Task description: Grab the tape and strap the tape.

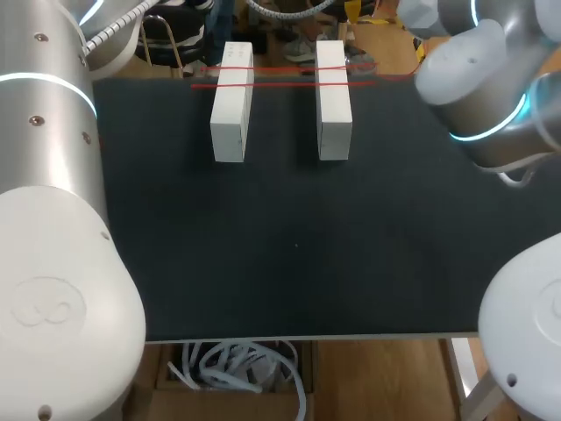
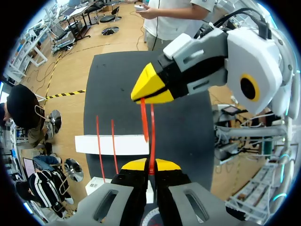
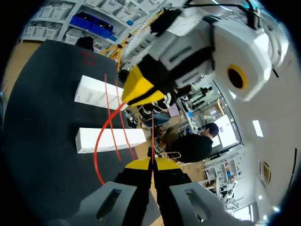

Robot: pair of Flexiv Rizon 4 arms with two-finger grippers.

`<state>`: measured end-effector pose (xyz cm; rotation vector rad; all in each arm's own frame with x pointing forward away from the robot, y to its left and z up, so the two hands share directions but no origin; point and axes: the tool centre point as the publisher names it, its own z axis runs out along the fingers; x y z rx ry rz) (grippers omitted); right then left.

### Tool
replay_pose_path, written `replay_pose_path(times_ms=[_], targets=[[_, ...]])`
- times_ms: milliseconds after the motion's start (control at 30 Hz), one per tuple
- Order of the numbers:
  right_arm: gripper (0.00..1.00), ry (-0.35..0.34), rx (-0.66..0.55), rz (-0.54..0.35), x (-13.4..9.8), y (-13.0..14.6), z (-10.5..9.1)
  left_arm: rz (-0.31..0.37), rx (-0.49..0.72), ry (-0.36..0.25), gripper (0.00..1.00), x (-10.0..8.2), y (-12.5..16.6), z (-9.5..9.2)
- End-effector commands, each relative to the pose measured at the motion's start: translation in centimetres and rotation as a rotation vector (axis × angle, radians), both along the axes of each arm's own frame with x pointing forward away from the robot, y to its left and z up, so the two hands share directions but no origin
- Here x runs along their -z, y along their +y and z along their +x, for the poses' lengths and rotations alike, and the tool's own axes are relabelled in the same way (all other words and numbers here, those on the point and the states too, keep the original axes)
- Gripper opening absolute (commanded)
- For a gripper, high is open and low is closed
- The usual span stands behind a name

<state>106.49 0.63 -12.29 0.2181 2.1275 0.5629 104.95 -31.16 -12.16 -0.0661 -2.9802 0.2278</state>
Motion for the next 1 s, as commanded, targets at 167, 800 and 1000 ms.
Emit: replay_pose_path(times_ms=[167,800,1000], targets=[[0.00,-0.018,0.142,0.006,1.6,0.3,-1.6,0.006,0.000,0.005,0.00,-0.1,-0.1,0.2],[0.00,-0.024,0.163,-0.014,1.0,1.4,-1.7,0.006,0.000,0.005,0.00,-0.1,-0.1,0.2],[0.00,-0.029,0.163,-0.043,0.9,1.7,-1.9,0.006,0.000,0.005,0.00,-0.1,-0.1,0.2]])
